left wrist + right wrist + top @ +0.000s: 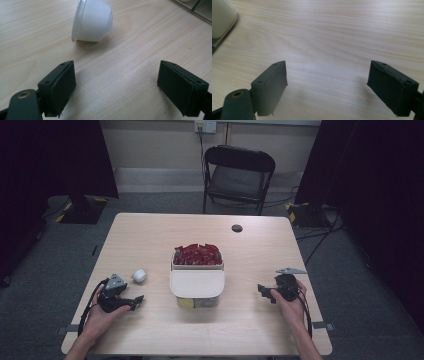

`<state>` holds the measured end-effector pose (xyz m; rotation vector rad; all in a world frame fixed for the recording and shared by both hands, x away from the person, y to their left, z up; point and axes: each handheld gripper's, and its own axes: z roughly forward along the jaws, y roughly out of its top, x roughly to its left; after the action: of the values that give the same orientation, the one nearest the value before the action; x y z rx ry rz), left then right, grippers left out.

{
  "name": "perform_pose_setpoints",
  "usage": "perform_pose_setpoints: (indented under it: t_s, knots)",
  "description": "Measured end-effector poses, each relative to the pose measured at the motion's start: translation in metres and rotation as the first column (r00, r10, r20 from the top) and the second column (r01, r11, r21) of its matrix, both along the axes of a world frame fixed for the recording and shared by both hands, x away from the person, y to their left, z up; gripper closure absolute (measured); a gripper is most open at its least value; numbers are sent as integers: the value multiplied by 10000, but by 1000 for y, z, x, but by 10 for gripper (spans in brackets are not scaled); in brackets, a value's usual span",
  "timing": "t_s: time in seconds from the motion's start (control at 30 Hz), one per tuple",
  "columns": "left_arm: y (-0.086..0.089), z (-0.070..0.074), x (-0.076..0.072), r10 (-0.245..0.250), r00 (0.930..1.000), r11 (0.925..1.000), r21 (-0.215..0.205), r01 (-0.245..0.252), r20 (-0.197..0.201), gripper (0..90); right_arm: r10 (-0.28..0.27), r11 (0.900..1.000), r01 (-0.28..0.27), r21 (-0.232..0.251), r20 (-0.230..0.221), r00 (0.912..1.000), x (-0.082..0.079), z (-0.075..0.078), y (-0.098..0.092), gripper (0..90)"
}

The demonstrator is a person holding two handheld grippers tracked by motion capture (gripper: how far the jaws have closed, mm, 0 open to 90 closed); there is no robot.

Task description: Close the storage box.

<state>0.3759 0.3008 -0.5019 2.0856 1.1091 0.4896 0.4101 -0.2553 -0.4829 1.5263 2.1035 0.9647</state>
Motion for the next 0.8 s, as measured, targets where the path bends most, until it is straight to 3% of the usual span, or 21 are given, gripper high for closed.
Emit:
perform_pose_setpoints:
  t_s: [0.17,0.27,0.37,0.47,0.8]
  knots:
    - [0,0,0,29,10000,10000,-10,-29,-11,147,-82,9992,77,-393,-131,9999,-2,-9,-1,152]
    - [0,0,1,31,10000,10000,23,-31,6,146,-237,9988,240,-433,75,9997,-4,-11,-1,150]
    - [0,0,1,56,10000,10000,-9,-56,6,147,-153,9950,198,-978,456,9988,-8,-15,3,144]
    - [0,0,1,54,10000,10000,-6,-54,6,147,-197,9959,256,-867,681,9975,-10,-17,3,143]
    - [0,0,1,47,10000,10000,-3,-47,7,146,-316,9951,381,-913,719,9969,-12,-18,4,142]
